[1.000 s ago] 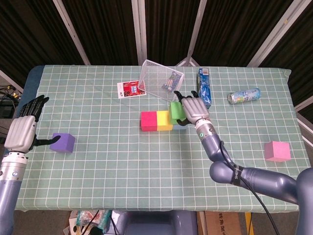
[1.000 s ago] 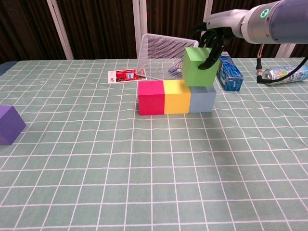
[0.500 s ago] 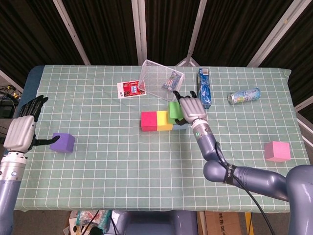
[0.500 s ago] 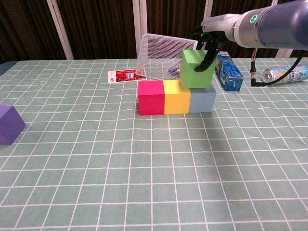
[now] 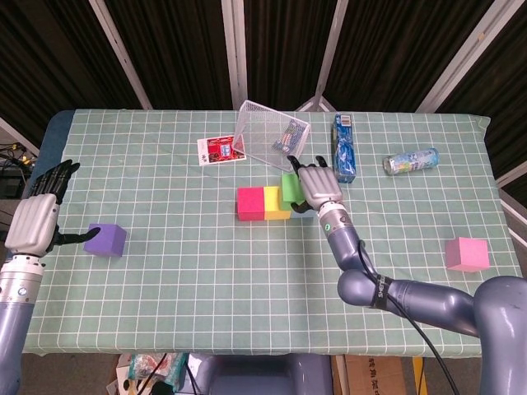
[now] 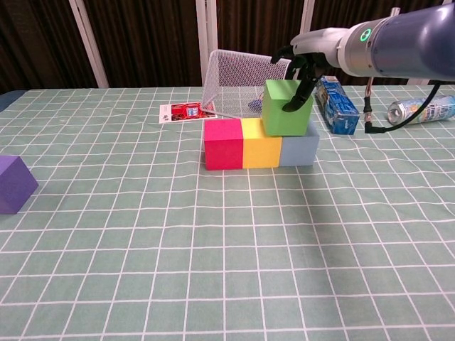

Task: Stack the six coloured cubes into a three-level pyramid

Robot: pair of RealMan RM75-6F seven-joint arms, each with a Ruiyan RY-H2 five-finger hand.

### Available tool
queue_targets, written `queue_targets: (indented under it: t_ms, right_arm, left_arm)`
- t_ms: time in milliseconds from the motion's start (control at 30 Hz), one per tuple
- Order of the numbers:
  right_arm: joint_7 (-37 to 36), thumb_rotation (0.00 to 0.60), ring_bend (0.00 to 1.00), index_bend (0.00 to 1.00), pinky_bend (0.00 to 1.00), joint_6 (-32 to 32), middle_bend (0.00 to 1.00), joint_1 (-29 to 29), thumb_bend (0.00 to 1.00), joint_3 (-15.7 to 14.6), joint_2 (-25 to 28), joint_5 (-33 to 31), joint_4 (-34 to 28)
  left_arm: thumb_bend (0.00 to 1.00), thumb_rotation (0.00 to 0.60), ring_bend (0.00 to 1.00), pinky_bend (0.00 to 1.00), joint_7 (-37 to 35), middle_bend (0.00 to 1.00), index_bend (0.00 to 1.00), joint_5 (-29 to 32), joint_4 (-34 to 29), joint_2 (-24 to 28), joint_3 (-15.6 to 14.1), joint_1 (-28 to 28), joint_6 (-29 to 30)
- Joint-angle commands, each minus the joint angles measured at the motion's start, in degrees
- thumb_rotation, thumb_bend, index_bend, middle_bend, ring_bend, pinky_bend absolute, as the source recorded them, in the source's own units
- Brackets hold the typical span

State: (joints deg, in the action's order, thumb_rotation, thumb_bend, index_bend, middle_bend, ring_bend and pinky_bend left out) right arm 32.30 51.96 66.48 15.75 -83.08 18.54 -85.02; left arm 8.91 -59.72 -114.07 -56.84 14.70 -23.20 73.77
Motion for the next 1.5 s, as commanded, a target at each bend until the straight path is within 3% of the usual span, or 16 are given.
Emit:
queue_targets:
  t_ms: [33,1500]
  right_arm:
    - [0.1,0.6,0.26,0.0,0.0,0.0,0.4,0.1,0.3,0.0,-0.2,-0.2,0.2]
    - [2.0,0.6,0.26,0.0,0.0,1.5,0.4,0.4,0.3,0.5,-2.7,-1.1,1.7]
  left_arm:
    - [0.09,0.6,0.0,0.0,0.0,0.0,0.0,0.0,-0.1,0.1,0.0,0.0,0.0]
    - [0.09,0.6,0.0,0.0,-1.2,0.0,0.0,-0.1,-0.3,0.8,0.1,0.3,0.0]
